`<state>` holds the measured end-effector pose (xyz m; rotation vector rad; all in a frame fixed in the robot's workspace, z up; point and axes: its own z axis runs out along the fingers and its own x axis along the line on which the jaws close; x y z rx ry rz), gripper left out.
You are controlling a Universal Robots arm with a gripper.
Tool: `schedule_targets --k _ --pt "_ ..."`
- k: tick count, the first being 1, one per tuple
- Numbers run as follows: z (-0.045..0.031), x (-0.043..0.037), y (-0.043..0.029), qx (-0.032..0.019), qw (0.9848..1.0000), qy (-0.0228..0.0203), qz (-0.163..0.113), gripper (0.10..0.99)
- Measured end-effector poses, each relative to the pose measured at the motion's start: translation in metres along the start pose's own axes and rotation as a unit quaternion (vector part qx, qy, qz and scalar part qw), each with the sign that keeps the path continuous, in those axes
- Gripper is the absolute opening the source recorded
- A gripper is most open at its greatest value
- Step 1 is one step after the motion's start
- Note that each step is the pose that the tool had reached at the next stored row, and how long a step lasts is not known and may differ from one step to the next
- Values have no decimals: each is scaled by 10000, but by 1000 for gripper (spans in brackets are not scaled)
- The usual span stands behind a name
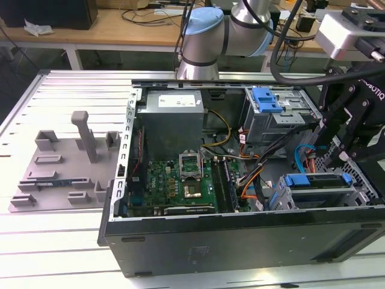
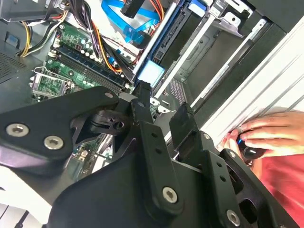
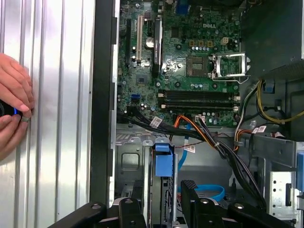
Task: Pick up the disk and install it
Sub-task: 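Insert the first disk wire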
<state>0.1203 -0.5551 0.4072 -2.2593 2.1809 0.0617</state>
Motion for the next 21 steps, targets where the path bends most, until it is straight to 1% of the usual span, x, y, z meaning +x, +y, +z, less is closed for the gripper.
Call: schedule_targets --k 1,2,3,5,6,7,8,9,10,13,15,16,17,18,19,21 --pt "0 -1 0 0 10000 0 -2 443" --pt "4 -22 -2 -1 10000 12 -5 443" --pt "2 -69 -4 -3 10000 57 -7 443" --pt "5 -154 -7 -4 9999 111 -6 443" --pt "7 -244 -10 -7 9998 176 -5 443" --pt "10 -309 -12 -10 9996 267 -1 443" --pt "9 -315 -12 59 9987 502 36 443" --pt "10 -318 -13 128 9985 519 125 443" --pt "10 -320 -14 145 9983 519 212 443" --pt "27 -323 -13 149 9978 516 376 443" --pt "46 -346 -9 169 9976 518 426 443" --pt "63 -443 -7 178 9973 578 426 443" --pt "73 -507 -9 178 9968 653 426 443" --pt "79 -556 -11 179 9964 711 426 443" --pt "89 -613 -13 179 9962 743 427 443" --pt "112 -706 -17 179 9962 743 427 443"
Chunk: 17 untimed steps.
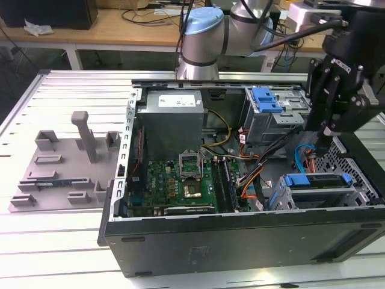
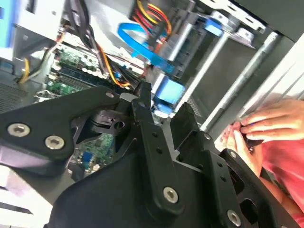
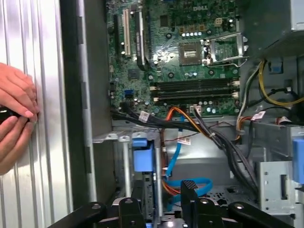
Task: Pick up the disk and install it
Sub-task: 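Insert the first disk wire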
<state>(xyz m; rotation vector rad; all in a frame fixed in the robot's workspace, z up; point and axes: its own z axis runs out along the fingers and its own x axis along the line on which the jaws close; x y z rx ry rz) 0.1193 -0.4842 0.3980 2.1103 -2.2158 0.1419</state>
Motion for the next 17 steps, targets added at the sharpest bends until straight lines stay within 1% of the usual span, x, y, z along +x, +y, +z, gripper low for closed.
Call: schedule_targets --k 4,5,6,8,9,10,11,12,13,14,15,16,17 --pt "39 -207 10 0 10000 3 0 443" --pt "42 -253 12 1 10000 21 0 443" --pt "47 -304 14 3 10000 61 0 443" --pt "51 -425 11 7 9999 169 -1 443" --pt "49 -461 6 11 9997 237 -1 443" --pt "46 -495 -3 17 9993 375 -2 443" --pt "44 -511 -12 24 9988 497 -3 443" --pt "44 -518 -18 27 9984 570 -4 443" --pt "44 -521 -38 27 9975 703 -6 443" --pt "45 -521 -57 14 9970 775 -10 443" --pt "44 -525 -115 -23 9960 890 -19 443" --pt "45 -528 -189 -54 9955 948 -26 443" --pt "46 -530 -230 -71 9952 971 -30 443"
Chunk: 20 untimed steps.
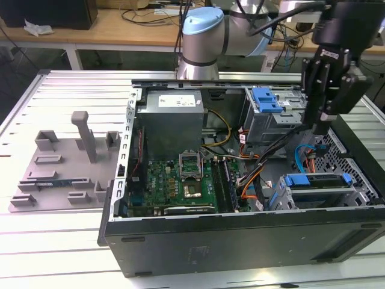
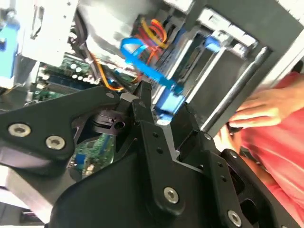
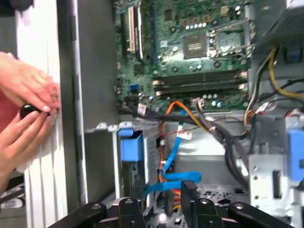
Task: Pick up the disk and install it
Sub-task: 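Insert the first disk wire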
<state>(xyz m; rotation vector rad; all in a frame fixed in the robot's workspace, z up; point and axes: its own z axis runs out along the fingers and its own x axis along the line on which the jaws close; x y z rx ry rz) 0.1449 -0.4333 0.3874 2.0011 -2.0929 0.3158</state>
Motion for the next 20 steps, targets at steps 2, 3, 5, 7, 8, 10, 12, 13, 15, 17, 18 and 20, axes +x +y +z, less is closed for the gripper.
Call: schedule_targets --k 2,3,5,7,8,10,12,13,15,17,18,20 --pt "-2 -6 -126 -24 10000 46 -8 443" --pt "2 -8 -149 -23 10000 61 -8 443" --pt "9 -9 -151 6 9999 133 3 443" --pt "18 -11 -151 62 9998 172 22 443" --pt "34 -15 -152 77 9998 177 25 443" --pt "68 -18 -160 90 9998 189 34 443" --pt "100 -28 -181 90 9997 212 79 443" --pt "114 -33 -181 56 9996 214 181 443" --pt "135 -40 -182 2 9992 216 338 443" --pt "148 -45 -203 -9 9990 232 375 443" --pt "160 -50 -223 -8 9989 262 377 443" --pt "195 -71 -249 2 9985 383 380 443"
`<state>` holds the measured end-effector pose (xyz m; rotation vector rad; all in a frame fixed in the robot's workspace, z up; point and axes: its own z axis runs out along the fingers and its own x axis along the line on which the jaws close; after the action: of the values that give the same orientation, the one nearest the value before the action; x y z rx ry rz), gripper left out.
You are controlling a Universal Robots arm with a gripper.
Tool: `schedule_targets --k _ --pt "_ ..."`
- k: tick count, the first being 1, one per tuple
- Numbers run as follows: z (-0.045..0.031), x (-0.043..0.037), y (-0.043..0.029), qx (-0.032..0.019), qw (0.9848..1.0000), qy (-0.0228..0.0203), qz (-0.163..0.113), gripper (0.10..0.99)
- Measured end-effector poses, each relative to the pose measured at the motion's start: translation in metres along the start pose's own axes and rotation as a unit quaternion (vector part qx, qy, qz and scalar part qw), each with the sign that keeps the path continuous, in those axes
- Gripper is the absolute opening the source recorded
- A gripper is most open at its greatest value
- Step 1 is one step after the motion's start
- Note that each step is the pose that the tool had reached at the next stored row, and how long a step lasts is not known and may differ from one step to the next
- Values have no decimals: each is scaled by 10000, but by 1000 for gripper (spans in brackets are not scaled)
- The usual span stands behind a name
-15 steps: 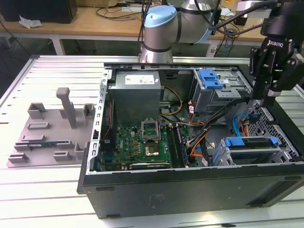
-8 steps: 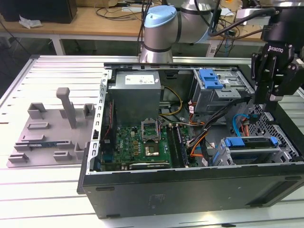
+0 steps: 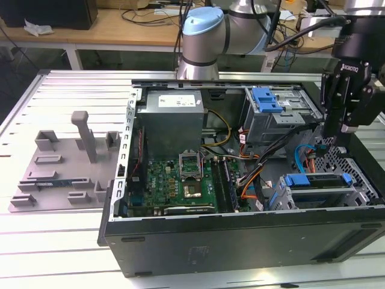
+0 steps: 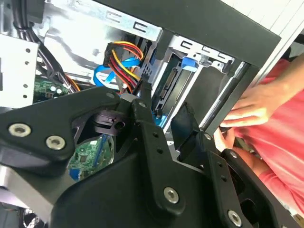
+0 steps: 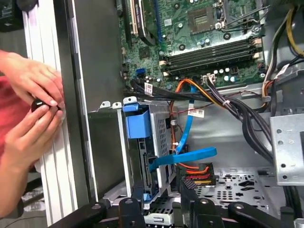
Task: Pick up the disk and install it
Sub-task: 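Insert the first disk wire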
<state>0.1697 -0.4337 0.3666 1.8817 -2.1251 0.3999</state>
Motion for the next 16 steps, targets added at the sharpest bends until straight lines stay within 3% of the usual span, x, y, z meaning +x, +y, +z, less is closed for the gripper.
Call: schedule_targets --k 3,16 --pt "0 -70 7 10 10000 88 0 443" --pt "102 -134 41 10 10000 93 0 443"
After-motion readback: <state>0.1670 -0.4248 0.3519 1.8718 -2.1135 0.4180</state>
